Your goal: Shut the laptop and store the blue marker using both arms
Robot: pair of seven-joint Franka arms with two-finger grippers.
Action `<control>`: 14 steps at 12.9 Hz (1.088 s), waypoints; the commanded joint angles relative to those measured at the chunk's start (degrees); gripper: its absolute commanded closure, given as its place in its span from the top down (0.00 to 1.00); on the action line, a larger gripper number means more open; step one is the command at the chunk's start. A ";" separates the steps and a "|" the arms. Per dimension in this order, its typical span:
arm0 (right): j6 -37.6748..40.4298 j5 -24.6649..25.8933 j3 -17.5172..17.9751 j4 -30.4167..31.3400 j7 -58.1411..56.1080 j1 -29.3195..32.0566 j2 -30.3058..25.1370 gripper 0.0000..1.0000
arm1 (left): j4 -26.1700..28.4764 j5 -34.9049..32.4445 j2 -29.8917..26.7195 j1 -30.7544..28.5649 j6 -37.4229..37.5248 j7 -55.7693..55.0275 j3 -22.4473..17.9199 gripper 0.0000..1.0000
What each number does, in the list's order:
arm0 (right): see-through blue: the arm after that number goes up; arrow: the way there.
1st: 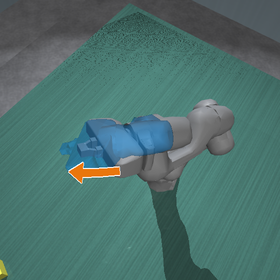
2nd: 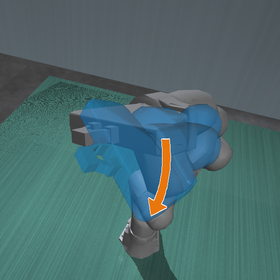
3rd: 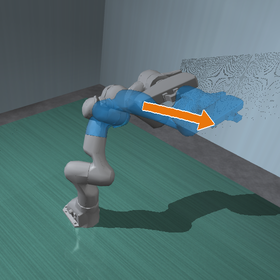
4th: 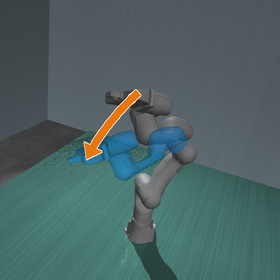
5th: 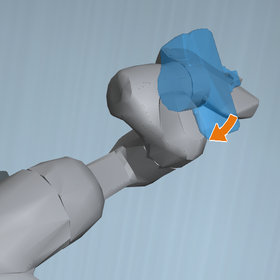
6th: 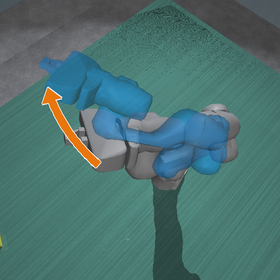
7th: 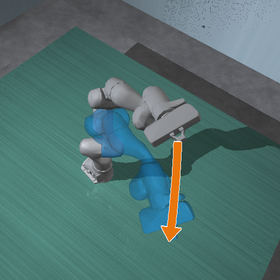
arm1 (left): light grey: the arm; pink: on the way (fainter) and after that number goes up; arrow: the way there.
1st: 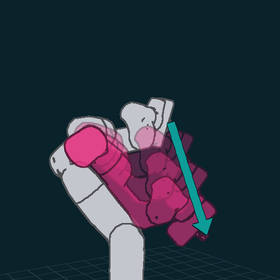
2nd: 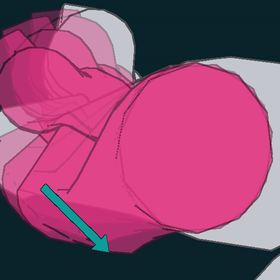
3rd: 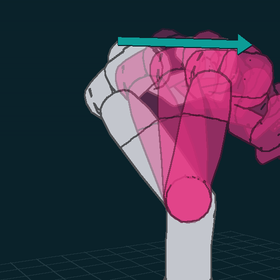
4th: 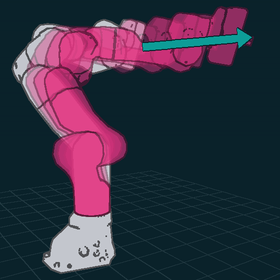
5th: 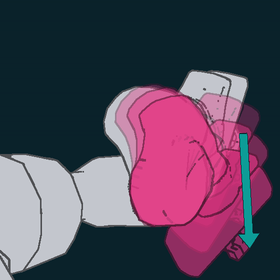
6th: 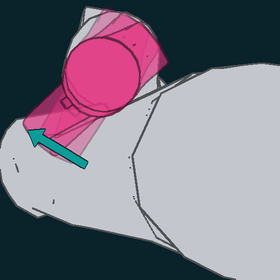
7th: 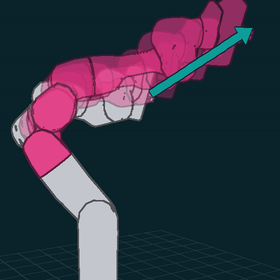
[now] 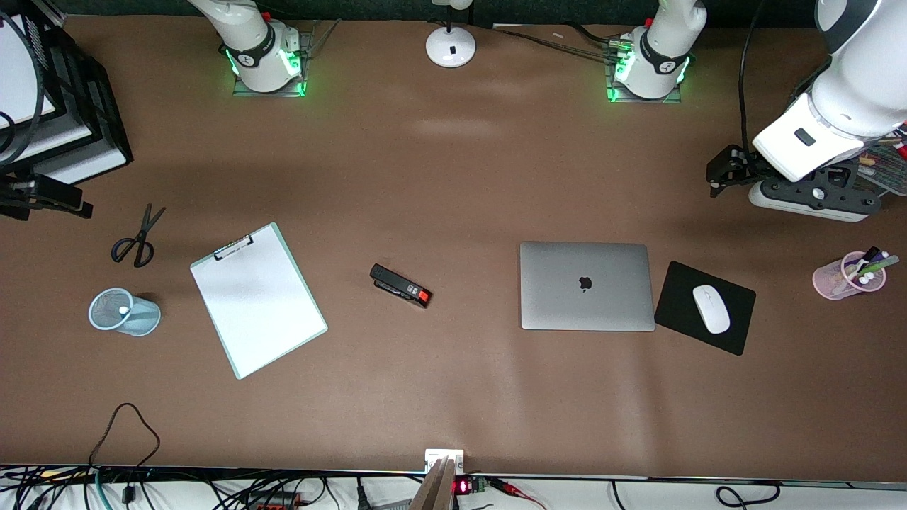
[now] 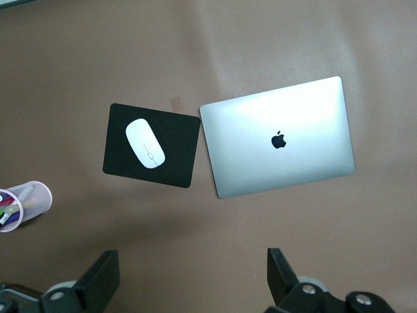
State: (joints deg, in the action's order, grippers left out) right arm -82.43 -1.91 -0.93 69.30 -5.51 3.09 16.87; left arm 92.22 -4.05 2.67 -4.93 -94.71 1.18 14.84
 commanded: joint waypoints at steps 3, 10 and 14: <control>-3.07 1.74 -0.03 8.28 7.62 -1.16 -6.13 1.00 | 0.16 0.62 -0.91 -0.61 0.76 0.13 0.28 1.00; -8.10 1.56 -0.03 14.11 6.83 -0.72 -10.19 1.00 | 0.16 0.62 -1.00 -0.61 0.76 0.13 0.28 1.00; -8.01 1.39 -0.03 14.02 7.00 -0.72 -9.93 1.00 | 0.16 0.62 -1.00 -0.61 0.85 0.13 0.28 1.00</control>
State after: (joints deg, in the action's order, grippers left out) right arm -89.57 -1.04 -1.01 81.76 0.29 2.45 8.06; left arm 92.22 -4.05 2.67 -4.95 -94.63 1.18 14.84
